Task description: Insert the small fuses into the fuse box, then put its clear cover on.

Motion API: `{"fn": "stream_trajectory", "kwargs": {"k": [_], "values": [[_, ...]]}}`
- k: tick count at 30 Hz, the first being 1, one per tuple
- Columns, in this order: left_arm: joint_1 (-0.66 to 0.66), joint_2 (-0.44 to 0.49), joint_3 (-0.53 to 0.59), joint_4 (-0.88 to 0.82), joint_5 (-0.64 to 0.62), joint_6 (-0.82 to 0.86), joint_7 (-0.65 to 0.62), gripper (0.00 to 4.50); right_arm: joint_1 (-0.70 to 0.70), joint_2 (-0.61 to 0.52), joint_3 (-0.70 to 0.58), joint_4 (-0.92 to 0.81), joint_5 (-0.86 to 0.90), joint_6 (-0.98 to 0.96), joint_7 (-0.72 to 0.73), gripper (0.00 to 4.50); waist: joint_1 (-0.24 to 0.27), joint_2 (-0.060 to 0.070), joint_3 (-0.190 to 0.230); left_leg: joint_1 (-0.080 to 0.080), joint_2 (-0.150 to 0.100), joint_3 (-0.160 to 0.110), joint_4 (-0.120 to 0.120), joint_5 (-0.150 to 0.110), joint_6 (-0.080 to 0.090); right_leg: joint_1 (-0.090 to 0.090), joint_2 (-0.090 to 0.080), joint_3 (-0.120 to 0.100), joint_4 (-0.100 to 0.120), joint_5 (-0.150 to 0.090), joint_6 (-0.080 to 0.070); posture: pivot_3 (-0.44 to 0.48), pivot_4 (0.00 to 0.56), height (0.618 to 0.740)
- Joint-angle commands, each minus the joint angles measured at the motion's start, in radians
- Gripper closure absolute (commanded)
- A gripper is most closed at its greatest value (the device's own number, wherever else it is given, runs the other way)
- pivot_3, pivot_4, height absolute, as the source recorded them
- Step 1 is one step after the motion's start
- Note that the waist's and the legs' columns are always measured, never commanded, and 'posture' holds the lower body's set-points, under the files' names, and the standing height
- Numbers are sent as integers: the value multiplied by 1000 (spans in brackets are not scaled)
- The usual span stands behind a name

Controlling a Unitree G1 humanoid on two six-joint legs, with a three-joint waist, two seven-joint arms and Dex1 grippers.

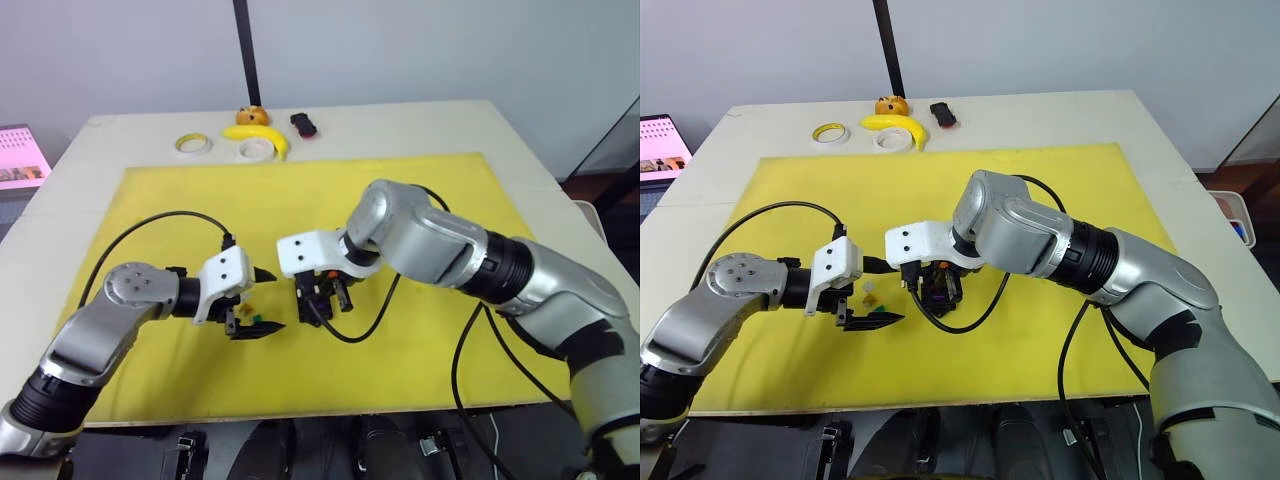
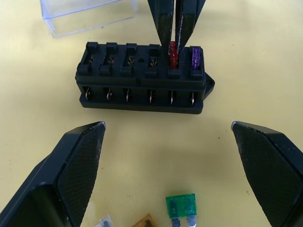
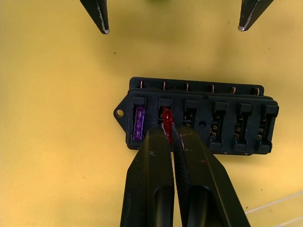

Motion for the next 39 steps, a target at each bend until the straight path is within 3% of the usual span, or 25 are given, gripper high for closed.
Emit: {"fn": "stream_trajectory", "kwargs": {"k": [1,32,35,39], "values": [[-5,-3,24,-27,-7,-15,6,0,-14,-1,3,5,-20,-3,-2,4489,0,0,0,0,0,0,0,0,0,0,0,0,0,0,0,0,150,740],[-11,-7,16,-22,1,-22,6,0,15,0,10,-6,-55,-49,-14,4489,-1,0,0,0,0,0,0,0,0,0,0,0,0,0,0,0,150,740],[-11,-8,17,-23,1,-22,6,0,15,-2,11,-8,-62,-51,-19,3548,0,0,0,0,0,0,0,0,0,0,0,0,0,0,0,0,150,740],[-12,-10,16,-20,4,-25,5,0,17,1,5,-3,-66,-50,-19,3548,0,0,0,0,0,0,0,0,0,0,0,0,0,0,0,0,150,740]]}}
